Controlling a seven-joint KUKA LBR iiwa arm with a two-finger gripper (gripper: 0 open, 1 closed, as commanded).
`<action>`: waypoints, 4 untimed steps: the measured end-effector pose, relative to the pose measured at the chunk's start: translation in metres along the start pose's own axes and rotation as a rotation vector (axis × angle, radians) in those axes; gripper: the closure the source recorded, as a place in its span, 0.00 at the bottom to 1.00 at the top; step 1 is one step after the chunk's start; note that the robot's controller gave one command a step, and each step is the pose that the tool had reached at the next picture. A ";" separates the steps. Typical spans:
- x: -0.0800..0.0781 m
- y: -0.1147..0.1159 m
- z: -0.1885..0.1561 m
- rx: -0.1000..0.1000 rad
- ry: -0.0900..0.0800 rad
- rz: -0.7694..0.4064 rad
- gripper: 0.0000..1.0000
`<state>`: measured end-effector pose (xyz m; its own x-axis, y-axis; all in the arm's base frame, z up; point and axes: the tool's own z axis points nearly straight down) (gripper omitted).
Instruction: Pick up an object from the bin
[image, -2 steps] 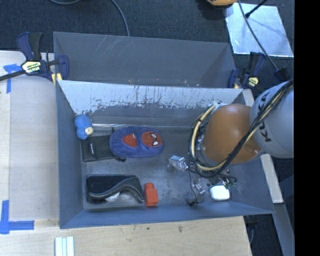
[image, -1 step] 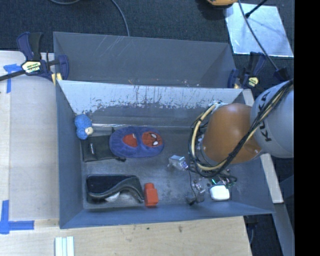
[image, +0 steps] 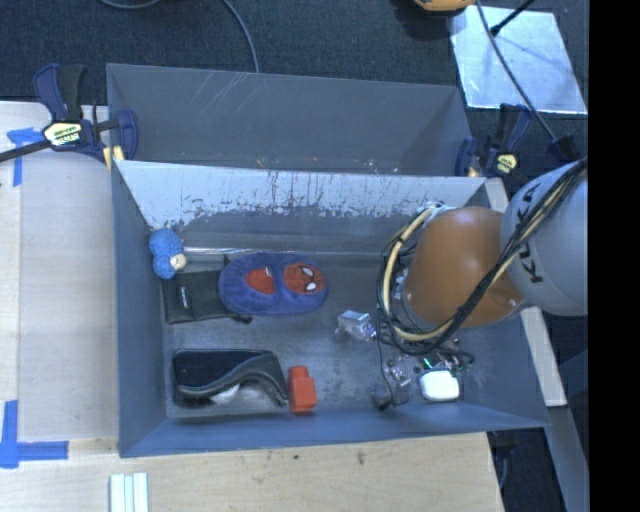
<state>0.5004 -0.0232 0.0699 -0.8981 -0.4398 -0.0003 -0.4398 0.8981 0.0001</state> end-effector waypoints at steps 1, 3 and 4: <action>0.008 -0.010 -0.082 0.006 -0.008 -0.072 0.00; -0.021 0.027 -0.002 0.001 -0.003 -0.980 0.00; -0.042 0.024 -0.067 0.005 -0.007 -0.743 0.00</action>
Offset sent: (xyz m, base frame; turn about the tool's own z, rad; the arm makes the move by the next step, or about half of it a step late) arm -0.0056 -0.0112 0.0774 -0.0743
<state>0.5278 0.0168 0.1373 -0.3642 -0.9313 -0.0049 -0.9313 0.3642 -0.0068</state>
